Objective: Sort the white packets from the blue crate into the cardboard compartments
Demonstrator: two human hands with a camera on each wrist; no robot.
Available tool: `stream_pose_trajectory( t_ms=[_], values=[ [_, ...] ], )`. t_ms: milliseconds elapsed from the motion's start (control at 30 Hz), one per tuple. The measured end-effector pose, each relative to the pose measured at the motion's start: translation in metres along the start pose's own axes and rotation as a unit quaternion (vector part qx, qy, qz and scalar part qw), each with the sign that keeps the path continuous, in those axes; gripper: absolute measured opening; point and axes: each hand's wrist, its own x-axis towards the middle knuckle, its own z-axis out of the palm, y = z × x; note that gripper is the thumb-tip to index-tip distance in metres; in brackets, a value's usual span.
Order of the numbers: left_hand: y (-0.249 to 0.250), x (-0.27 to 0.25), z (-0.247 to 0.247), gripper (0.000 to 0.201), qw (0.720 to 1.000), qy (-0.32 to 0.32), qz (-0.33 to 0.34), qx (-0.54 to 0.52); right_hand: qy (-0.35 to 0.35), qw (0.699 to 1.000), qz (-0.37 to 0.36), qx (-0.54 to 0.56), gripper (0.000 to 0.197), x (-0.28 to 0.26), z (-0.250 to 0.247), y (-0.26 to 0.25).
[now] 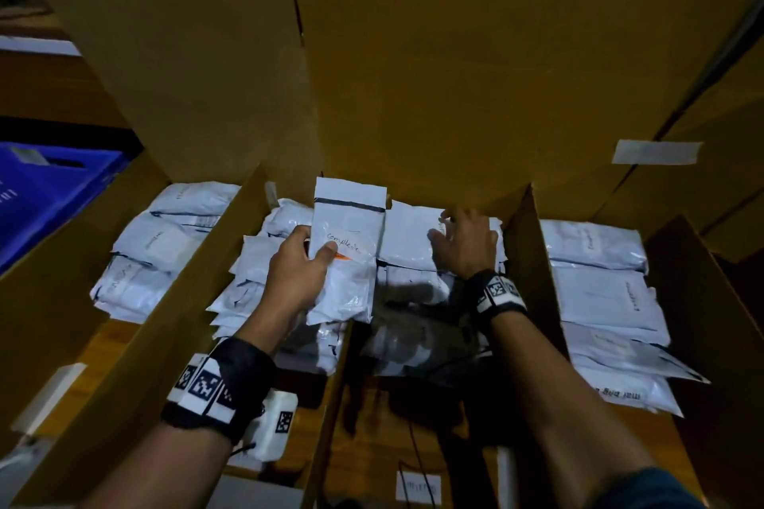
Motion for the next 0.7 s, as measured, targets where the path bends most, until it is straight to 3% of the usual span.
stream_pose_trajectory(
  t_ms=[100, 167, 367, 433, 600, 633, 700],
  values=[
    [-0.001, -0.001, -0.001, 0.026, 1.000, -0.003, -0.004, 0.004, -0.064, 0.995, -0.058, -0.051, 0.079, -0.014, 0.010, 0.004],
    [-0.001, 0.000, 0.001, 0.027, 1.000, -0.008, 0.000, 0.011, -0.112, 0.982, -0.094, -0.121, 0.090, -0.017, 0.015, 0.008],
    [0.000, 0.003, 0.005, 0.027, 1.000, -0.013, 0.008, 0.011, -0.087, 0.969, -0.132, -0.192, 0.063, -0.011, 0.013, 0.015],
    [0.001, 0.003, 0.007, 0.024, 1.000, -0.012, 0.006, 0.013, -0.071, 0.968, -0.141, -0.194, 0.066, -0.004, 0.012, 0.015],
    [0.004, 0.007, 0.008, 0.021, 1.000, -0.009, 0.004, 0.014, -0.081, 0.968, -0.128, -0.201, 0.094, 0.009, 0.020, 0.013],
    [0.003, 0.008, 0.007, 0.021, 1.000, -0.008, 0.003, 0.015, -0.090, 0.968, -0.126, -0.200, 0.094, 0.010, 0.023, 0.013],
    [0.002, 0.009, 0.005, 0.021, 1.000, -0.005, -0.002, 0.014, -0.114, 0.966, -0.116, -0.199, 0.075, 0.011, 0.030, 0.015]
  ],
)
